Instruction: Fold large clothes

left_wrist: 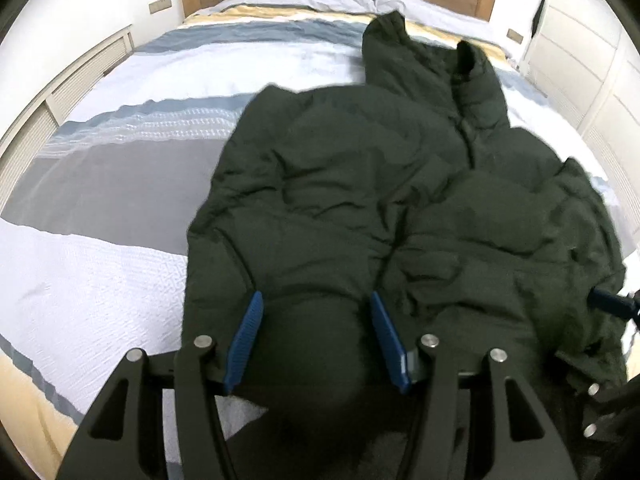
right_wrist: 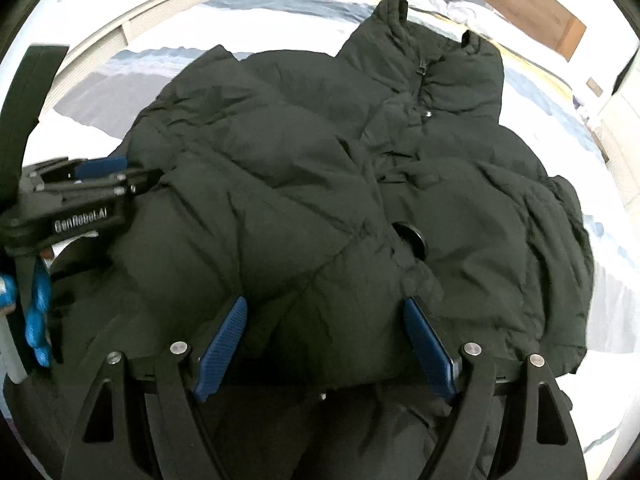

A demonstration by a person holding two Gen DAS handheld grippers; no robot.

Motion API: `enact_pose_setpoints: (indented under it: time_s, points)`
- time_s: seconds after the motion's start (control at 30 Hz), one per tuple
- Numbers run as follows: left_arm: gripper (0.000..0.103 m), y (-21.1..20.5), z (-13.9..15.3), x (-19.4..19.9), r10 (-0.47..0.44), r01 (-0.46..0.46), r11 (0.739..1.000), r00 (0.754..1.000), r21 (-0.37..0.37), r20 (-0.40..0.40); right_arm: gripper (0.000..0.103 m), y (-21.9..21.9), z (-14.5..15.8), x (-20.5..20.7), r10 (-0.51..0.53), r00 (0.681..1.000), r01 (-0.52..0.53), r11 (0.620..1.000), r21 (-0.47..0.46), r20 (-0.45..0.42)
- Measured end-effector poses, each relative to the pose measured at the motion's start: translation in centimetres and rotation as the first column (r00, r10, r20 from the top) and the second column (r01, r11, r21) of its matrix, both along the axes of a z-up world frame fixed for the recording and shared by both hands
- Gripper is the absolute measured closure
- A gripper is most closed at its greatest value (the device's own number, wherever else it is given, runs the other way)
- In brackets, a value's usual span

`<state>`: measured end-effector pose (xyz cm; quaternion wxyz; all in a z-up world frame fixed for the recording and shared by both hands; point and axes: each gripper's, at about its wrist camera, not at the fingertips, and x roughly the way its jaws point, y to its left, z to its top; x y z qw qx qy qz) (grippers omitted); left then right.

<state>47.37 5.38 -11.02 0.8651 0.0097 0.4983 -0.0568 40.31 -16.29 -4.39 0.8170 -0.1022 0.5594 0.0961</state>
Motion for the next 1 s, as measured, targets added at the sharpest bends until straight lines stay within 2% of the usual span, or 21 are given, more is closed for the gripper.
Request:
enact_pose_setpoints:
  time_s: [0.13,0.33,0.53,0.67,0.9,1.0]
  points:
    - [0.049,0.2,1.9,-1.4,0.007,-0.007,1.0,1.0,-0.005,-0.006,0.023,-0.7,2.1,-1.7,0.002,1.0,-0.002,1.0,-0.003,0.015]
    - [0.049,1.5,5.4,-5.4,0.025,-0.026,1.0,1.0,-0.014,-0.018,0.022,-3.5,6.0,-4.1,-0.037,0.998,0.038,0.999,-0.022,0.055]
    - [0.043,2.8,8.2,-9.6,0.02,-0.02,1.0,1.0,0.012,-0.008,0.019,-6.4,9.7,-6.5,-0.081,0.992,0.085,0.996,-0.04,0.095]
    - [0.043,3.8,9.0,-12.3,0.021,-0.021,0.999,1.0,0.039,-0.011,0.018,-8.2,11.1,-8.1,-0.111,0.988,0.117,0.992,-0.05,0.105]
    - [0.043,5.8,9.3,-16.0,0.012,-0.008,0.999,0.997,0.054,-0.083,0.017,-11.7,13.3,-11.1,-0.174,0.979,0.18,0.982,-0.053,0.111]
    - [0.043,7.6,9.5,-17.0,0.049,-0.044,0.998,0.994,0.05,-0.102,0.016,-13.8,13.9,-12.4,-0.213,0.971,0.221,0.973,-0.062,0.113]
